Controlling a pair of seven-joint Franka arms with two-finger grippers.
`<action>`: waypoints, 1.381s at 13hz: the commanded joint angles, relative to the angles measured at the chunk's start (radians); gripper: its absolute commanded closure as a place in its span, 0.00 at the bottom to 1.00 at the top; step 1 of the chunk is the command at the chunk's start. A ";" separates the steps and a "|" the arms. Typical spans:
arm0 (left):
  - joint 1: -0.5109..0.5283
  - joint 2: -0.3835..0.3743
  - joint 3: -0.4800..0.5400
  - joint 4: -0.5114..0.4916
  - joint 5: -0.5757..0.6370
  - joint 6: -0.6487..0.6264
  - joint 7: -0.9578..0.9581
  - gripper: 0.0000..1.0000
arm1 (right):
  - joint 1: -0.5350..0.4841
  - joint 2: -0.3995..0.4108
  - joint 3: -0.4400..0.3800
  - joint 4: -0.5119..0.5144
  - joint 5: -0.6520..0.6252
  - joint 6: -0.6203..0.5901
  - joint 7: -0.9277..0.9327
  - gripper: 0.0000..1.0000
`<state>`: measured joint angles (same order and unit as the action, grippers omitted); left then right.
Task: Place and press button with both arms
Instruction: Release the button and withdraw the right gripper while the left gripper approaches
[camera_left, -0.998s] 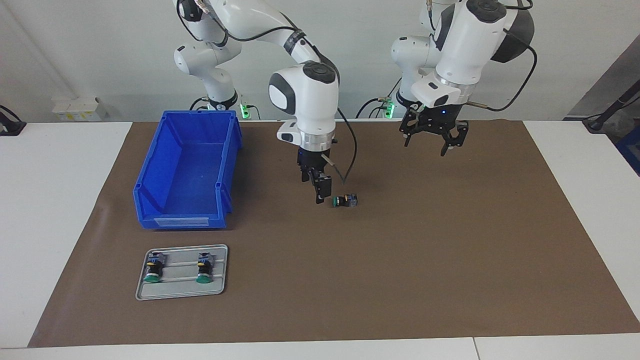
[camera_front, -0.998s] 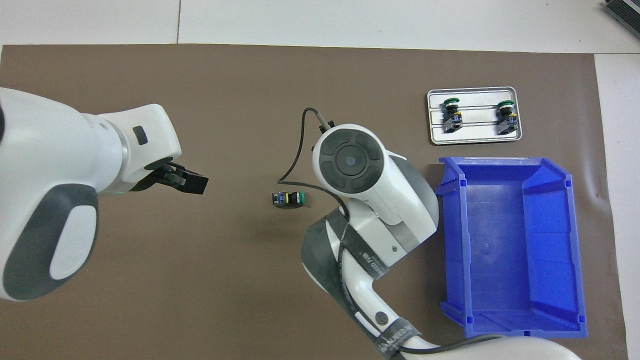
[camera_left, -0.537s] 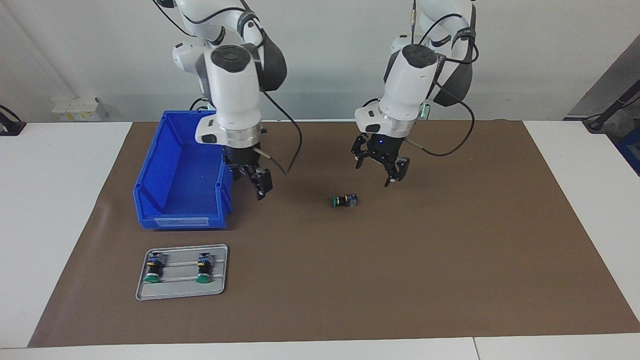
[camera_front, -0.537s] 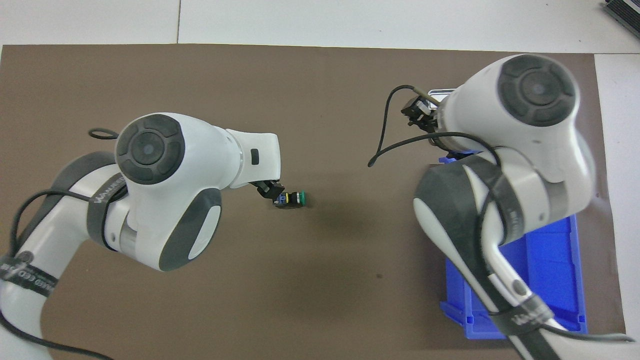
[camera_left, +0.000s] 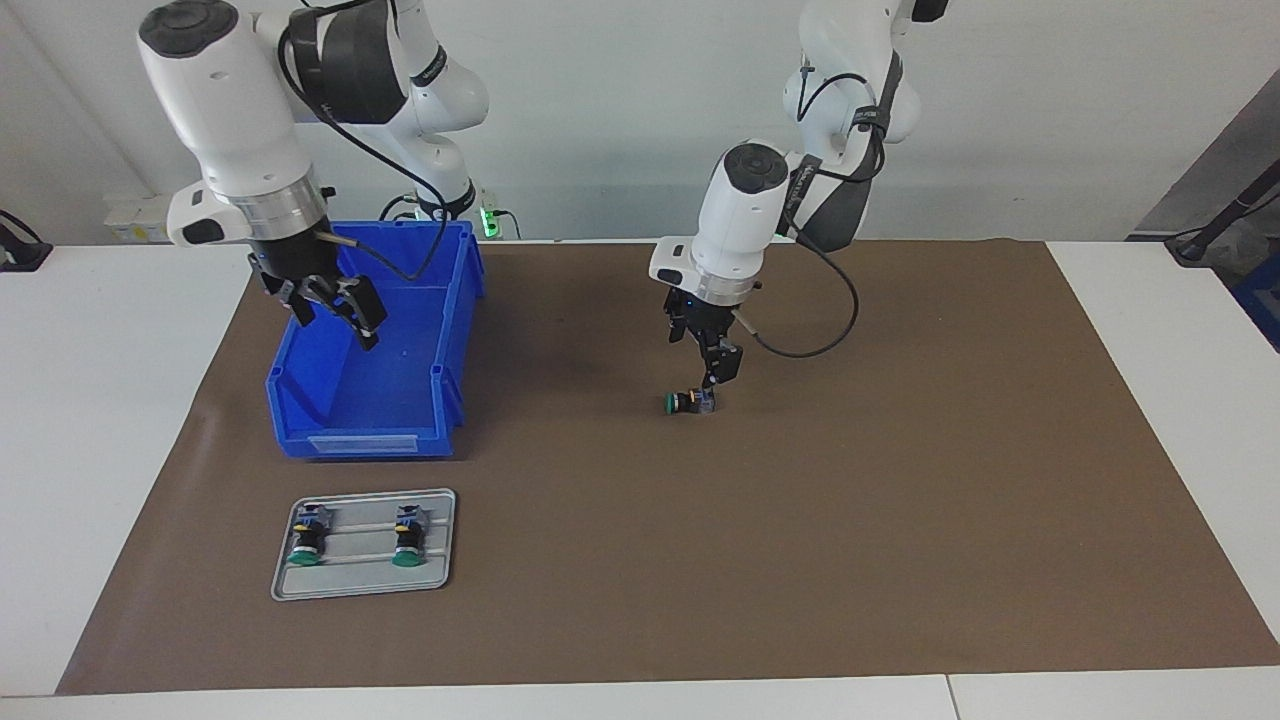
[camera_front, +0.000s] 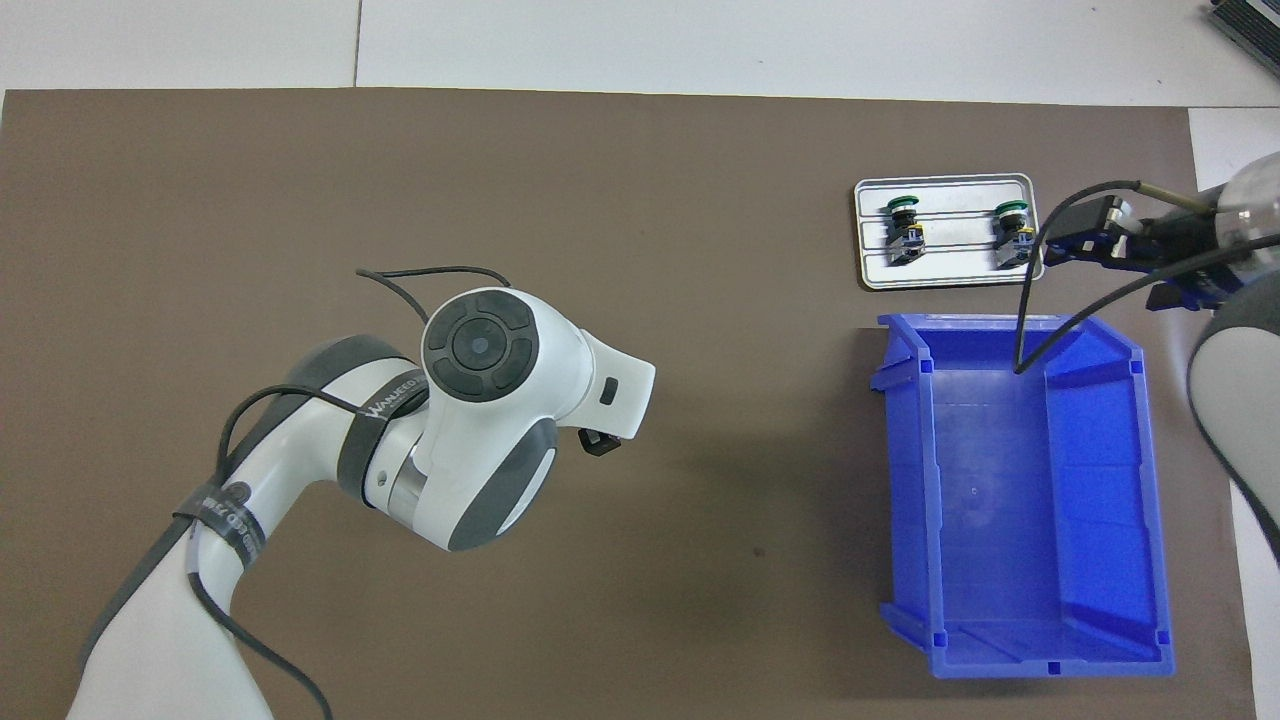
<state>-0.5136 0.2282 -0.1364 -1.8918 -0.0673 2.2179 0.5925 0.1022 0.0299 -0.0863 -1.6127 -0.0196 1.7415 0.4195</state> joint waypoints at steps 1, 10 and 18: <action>-0.046 0.077 0.021 -0.004 0.000 0.057 0.061 0.00 | -0.073 -0.013 0.007 0.109 0.024 -0.141 -0.192 0.00; -0.046 0.102 0.021 -0.058 0.001 0.156 0.184 0.00 | -0.091 -0.145 0.011 -0.029 0.010 -0.206 -0.301 0.00; -0.051 0.137 0.023 -0.099 0.001 0.244 0.174 0.00 | -0.084 -0.143 0.013 -0.032 0.009 -0.215 -0.337 0.00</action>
<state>-0.5465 0.3630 -0.1277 -1.9757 -0.0663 2.4263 0.7625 0.0212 -0.0864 -0.0756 -1.6156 -0.0195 1.5291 0.1074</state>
